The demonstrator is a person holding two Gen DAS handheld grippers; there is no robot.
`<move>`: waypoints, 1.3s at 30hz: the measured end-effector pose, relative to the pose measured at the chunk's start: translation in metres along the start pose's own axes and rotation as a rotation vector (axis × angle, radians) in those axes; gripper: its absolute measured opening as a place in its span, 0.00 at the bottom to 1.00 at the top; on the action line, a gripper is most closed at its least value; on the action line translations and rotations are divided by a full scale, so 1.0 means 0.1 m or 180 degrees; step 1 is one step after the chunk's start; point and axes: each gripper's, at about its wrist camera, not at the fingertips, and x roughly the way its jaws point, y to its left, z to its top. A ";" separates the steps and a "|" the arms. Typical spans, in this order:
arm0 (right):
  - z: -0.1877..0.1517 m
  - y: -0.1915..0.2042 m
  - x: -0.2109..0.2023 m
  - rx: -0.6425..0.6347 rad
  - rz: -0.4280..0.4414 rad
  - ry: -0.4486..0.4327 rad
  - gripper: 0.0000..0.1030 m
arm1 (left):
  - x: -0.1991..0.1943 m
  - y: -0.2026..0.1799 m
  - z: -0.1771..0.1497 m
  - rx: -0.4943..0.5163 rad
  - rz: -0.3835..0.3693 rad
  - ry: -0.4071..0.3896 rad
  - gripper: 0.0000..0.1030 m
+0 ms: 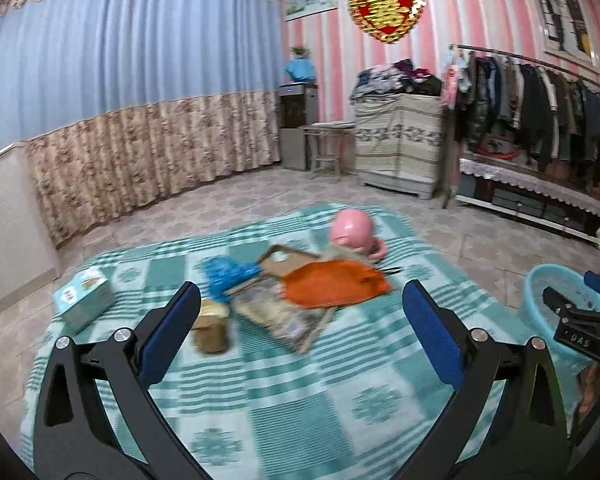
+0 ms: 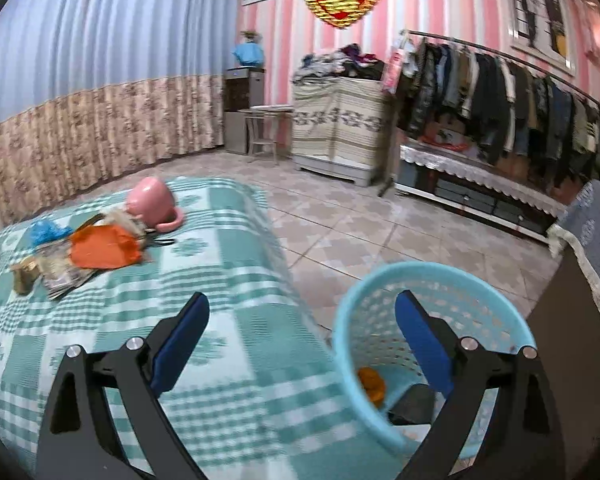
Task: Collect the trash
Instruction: 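Move both open tools back over the tablecloth, then grasp the brown crumpled item beside the yellow bowl with the left tool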
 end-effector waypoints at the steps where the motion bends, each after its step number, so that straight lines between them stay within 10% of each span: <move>1: 0.00 0.05 0.01 -0.0016 0.0031 0.0004 0.90 | 0.01 0.09 -0.04 -0.0013 0.0056 0.0029 0.95; 13: 0.00 0.58 0.26 -0.0219 0.0321 0.0139 0.90 | 0.47 1.06 -0.49 -0.0407 0.0422 0.0490 0.95; 23: -0.06 0.82 0.65 -0.0261 0.0415 0.0385 0.90 | 1.14 1.04 -0.60 -0.0547 0.0407 0.0894 0.94; 32: -0.07 1.00 0.85 -0.0312 0.0589 0.0509 0.89 | 1.62 1.01 -0.63 -0.0621 0.0225 0.1311 0.40; 39: -0.08 1.23 0.79 -0.0417 0.0753 0.0518 0.89 | 1.32 1.09 -0.58 -0.0641 0.0290 0.1028 0.39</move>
